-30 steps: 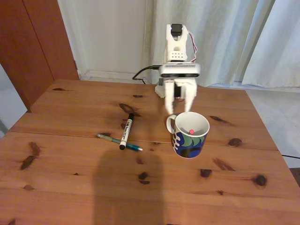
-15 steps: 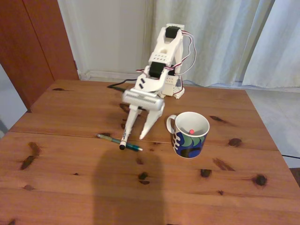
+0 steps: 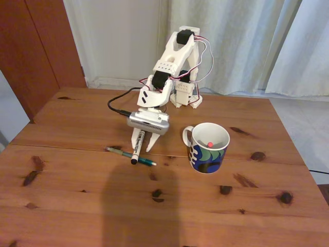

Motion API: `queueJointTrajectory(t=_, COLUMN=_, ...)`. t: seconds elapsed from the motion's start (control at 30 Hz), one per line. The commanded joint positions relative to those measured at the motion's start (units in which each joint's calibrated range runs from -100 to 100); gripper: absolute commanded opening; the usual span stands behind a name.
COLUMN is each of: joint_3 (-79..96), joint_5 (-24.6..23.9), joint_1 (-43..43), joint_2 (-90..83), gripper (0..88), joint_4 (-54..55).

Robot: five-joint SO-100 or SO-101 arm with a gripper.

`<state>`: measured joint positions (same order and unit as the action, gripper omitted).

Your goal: Clean up the desk and place the pens and markers into the cup

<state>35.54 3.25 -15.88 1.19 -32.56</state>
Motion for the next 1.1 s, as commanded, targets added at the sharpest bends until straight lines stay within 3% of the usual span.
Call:
queueJointTrajectory(t=0.0, joint_3=-3.08, joint_5=2.15, joint_1=-0.97, joint_2=-0.48, gripper=16.2, joint_4=-2.58)
queueJointTrajectory(t=0.67, joint_3=-2.90, joint_5=9.74, joint_1=-7.40, joint_2=0.26, gripper=16.2, joint_4=-12.30)
queueJointTrajectory(t=1.07, joint_3=1.52, joint_5=12.10, joint_1=-9.17, joint_2=0.26, gripper=15.6, joint_4=-11.78)
